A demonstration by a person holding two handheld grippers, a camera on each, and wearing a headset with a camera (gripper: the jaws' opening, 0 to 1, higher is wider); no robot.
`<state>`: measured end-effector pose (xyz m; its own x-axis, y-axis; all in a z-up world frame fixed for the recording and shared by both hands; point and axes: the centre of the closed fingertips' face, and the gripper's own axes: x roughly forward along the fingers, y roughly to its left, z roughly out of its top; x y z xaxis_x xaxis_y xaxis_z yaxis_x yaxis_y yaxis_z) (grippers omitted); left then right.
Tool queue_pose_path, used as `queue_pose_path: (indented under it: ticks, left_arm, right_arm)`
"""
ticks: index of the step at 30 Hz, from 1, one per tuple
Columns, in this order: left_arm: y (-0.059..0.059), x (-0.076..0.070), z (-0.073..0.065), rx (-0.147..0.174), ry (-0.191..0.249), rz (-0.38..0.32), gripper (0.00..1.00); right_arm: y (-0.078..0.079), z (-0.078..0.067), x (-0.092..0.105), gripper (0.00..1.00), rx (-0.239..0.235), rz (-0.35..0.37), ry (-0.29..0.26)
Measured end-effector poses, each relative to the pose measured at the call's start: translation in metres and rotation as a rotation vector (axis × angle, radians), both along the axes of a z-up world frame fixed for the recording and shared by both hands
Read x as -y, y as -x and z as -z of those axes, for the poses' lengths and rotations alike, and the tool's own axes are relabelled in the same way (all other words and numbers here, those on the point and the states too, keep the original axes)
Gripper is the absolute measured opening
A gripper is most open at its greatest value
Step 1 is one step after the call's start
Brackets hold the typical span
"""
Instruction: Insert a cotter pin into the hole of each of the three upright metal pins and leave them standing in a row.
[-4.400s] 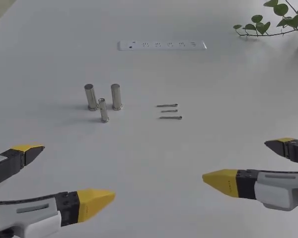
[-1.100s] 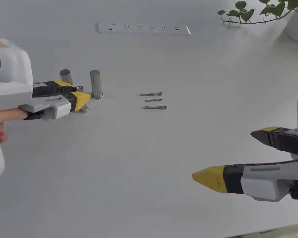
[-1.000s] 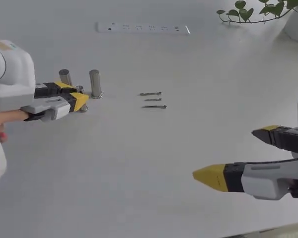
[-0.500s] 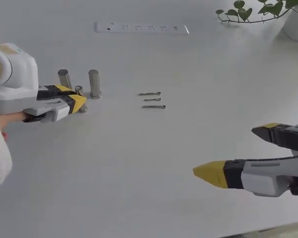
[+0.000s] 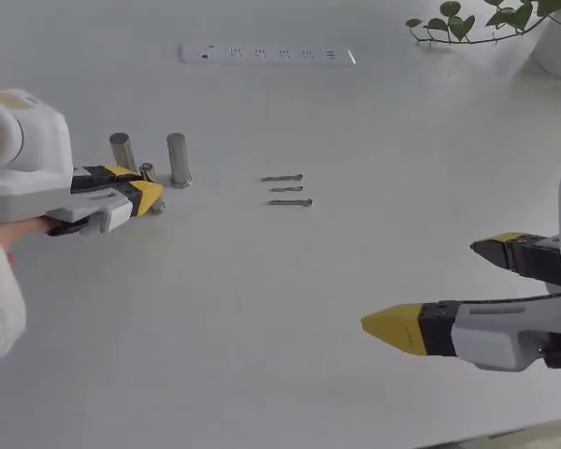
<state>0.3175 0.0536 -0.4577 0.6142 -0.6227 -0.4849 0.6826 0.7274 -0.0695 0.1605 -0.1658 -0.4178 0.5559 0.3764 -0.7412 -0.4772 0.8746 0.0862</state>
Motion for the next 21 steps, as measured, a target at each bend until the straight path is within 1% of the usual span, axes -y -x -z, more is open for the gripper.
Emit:
queue_pose_path:
  ticks: [2, 4, 8, 12, 15, 18, 19, 21]
  left_arm:
    - [0.002, 0.0, -0.004, 0.017, 0.0, 0.011, 0.05]
    - [0.004, 0.0, -0.008, 0.02, 0.005, 0.017, 0.05]
    - [0.011, 0.003, -0.017, 0.044, 0.008, 0.057, 0.05]
    - [0.022, 0.01, -0.026, 0.067, 0.012, 0.115, 0.05]
    - [0.035, 0.018, -0.03, 0.084, 0.003, 0.18, 0.05]
    - [0.044, 0.024, -0.031, 0.083, -0.006, 0.213, 0.05]
    - [0.047, 0.027, -0.032, 0.078, -0.001, 0.22, 0.05]
    - [0.052, 0.03, -0.032, 0.082, -0.005, 0.237, 0.05]
  right_arm:
    - [0.0, 0.0, 0.0, 0.9, 0.001, 0.001, 0.0]
    - [-0.001, -0.001, 0.0, 0.9, 0.003, 0.0, -0.001]
    - [-0.001, -0.002, -0.001, 0.9, 0.006, -0.001, -0.005]
    - [0.0, -0.002, -0.003, 0.9, 0.01, -0.007, -0.009]
    - [0.001, -0.003, -0.004, 0.9, 0.013, -0.009, -0.012]
    - [0.002, -0.003, -0.004, 0.9, 0.013, -0.011, -0.015]
    - [0.002, -0.003, -0.004, 0.9, 0.014, -0.011, -0.016]
    - [0.003, -0.004, -0.004, 0.9, 0.015, -0.011, -0.019]
